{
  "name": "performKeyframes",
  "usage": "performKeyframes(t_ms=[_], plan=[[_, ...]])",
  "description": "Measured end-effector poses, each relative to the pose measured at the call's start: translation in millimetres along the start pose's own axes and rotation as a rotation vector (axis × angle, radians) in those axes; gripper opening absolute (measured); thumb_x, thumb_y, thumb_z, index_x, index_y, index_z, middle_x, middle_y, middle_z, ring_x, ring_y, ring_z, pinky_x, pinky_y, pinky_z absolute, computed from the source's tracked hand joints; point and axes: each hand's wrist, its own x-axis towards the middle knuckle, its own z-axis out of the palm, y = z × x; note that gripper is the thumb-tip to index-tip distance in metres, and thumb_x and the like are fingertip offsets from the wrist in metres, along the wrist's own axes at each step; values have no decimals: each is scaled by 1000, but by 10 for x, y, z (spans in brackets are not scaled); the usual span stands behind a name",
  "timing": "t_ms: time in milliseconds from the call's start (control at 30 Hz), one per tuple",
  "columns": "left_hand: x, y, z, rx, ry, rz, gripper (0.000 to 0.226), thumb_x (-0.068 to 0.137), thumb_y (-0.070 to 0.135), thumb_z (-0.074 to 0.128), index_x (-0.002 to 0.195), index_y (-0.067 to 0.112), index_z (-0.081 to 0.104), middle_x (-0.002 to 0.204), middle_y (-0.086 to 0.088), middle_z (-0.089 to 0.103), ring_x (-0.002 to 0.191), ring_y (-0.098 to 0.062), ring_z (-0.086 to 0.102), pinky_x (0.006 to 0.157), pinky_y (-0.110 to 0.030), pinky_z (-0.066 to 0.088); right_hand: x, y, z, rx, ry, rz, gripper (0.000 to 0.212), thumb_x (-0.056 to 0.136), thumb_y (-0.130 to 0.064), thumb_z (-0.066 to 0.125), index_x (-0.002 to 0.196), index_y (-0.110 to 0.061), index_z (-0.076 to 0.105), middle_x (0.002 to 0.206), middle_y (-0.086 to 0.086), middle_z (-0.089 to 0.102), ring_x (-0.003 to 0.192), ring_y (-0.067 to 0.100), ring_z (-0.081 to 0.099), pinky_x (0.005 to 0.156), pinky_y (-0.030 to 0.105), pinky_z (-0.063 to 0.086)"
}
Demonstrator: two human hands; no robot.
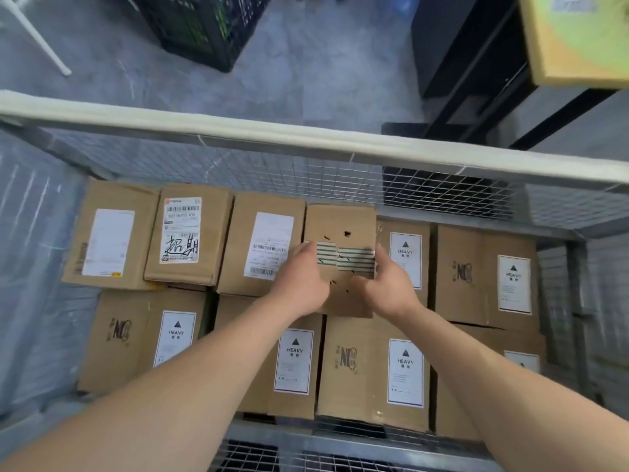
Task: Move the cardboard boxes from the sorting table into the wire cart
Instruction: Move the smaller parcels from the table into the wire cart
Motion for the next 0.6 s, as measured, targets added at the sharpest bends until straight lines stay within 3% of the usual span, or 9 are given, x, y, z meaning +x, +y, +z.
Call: performKeyframes(t_ms=[100,167,267,367,500,600], plan=[[-190,29,-172,89,24,51,69,97,23,61,157,17,28,165,1,23,148,-21,31,115,-30,28,-177,-150,-159,13,46,-27,50,94,-24,62,142,-27,50,132,-5,64,122,22,60,93,31,50],[-353,77,-359,193,51,113,68,97,29,61,156,17,31,164,1,26,147,-21,32,117,-37,31,-358,-316,-316,-38,78,-21,57,96,-28,62,150,-21,46,144,1,57,129,23,55,101,35,47],[-632,241,-697,312,88,200,63,96,38,60,151,15,38,158,-1,36,143,-22,37,114,-40,35,-677,-588,-562,-218,123,-28,51,97,-42,59,142,-19,52,133,6,66,102,21,64,89,36,51],[-966,485,-1046,406,119,274,56,96,45,57,143,16,47,150,-1,46,135,-23,44,107,-42,43,-1085,-871,-785,-327,168,10,53,97,-53,53,133,-15,57,126,7,68,106,26,65,87,40,52],[-1424,834,-1434,532,119,412,56,97,47,53,144,16,44,150,-2,45,138,-22,40,110,-41,40,-1688,-1223,-1073,-369,264,8,58,96,-59,49,132,-14,58,123,6,69,107,26,66,81,37,52],[-1744,1122,-1648,586,122,504,55,97,51,50,140,16,46,148,-2,46,136,-22,39,107,-42,40,-2151,-1417,-1327,-372,372,-6,45,95,-59,50,118,-22,59,111,2,71,91,18,66,73,32,53]])
